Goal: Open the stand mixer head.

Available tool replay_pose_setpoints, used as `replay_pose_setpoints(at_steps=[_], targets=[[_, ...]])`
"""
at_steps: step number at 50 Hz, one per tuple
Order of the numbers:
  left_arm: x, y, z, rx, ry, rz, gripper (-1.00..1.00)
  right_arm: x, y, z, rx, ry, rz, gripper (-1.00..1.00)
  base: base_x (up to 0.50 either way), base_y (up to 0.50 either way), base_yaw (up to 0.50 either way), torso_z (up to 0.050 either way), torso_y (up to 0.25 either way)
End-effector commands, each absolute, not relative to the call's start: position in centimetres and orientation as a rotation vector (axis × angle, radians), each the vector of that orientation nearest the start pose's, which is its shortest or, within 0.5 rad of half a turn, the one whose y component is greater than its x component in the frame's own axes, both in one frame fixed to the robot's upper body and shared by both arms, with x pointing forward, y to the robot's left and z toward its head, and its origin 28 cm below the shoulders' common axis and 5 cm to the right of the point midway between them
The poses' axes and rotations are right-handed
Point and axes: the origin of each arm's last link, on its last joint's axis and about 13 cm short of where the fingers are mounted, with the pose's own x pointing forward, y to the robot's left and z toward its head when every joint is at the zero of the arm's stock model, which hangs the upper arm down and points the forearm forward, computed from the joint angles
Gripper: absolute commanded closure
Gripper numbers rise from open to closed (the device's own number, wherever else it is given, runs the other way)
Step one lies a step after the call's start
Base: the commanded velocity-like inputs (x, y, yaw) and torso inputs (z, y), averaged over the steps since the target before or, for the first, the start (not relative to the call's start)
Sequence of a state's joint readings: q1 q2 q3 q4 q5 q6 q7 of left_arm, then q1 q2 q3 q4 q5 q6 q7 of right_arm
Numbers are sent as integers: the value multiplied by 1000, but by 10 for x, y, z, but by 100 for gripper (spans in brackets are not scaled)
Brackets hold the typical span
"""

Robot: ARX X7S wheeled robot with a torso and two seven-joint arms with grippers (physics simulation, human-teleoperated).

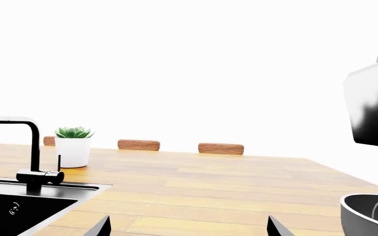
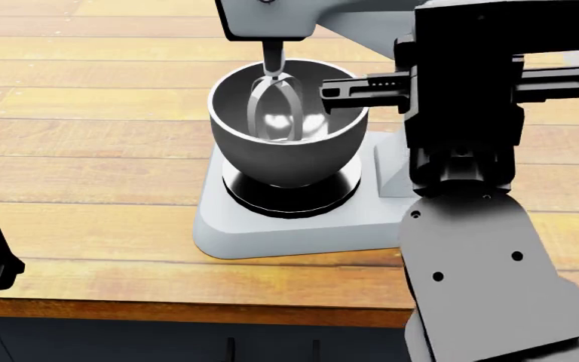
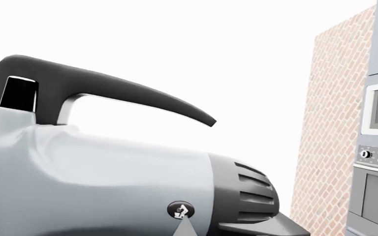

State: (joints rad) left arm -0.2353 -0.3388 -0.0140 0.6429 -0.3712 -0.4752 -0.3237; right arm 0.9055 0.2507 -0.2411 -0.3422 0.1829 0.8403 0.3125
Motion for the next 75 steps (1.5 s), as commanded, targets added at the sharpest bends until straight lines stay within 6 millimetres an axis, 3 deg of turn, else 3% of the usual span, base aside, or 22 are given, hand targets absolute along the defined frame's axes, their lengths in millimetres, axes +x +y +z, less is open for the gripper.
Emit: replay_pose_setpoints(at_steps=[1,30,47,48,65,75], targets=[[225,246,168,-13,-369,116,-100,322,-103,268,-215,-382,-141,100,0,0,0,0,0],[231,246,168,-7,-368,137,-100,357,-106,261,-232,-356,-174,100,0,0,0,0,0],[230,247,168,-10,-366,138,-100,360,-106,264,-246,-362,-186,100,9,0,2,1,0],[229,247,168,-12,-369,138,-100,359,-107,265,-246,-361,-192,-100,0,0,0,0,0],[226,246,172,-3,-377,143,-100,328,-109,261,-209,-372,-189,-100,0,0,0,0,0],[224,246,174,-2,-384,147,-100,325,-113,257,-205,-358,-200,-100,0,0,0,0,0]])
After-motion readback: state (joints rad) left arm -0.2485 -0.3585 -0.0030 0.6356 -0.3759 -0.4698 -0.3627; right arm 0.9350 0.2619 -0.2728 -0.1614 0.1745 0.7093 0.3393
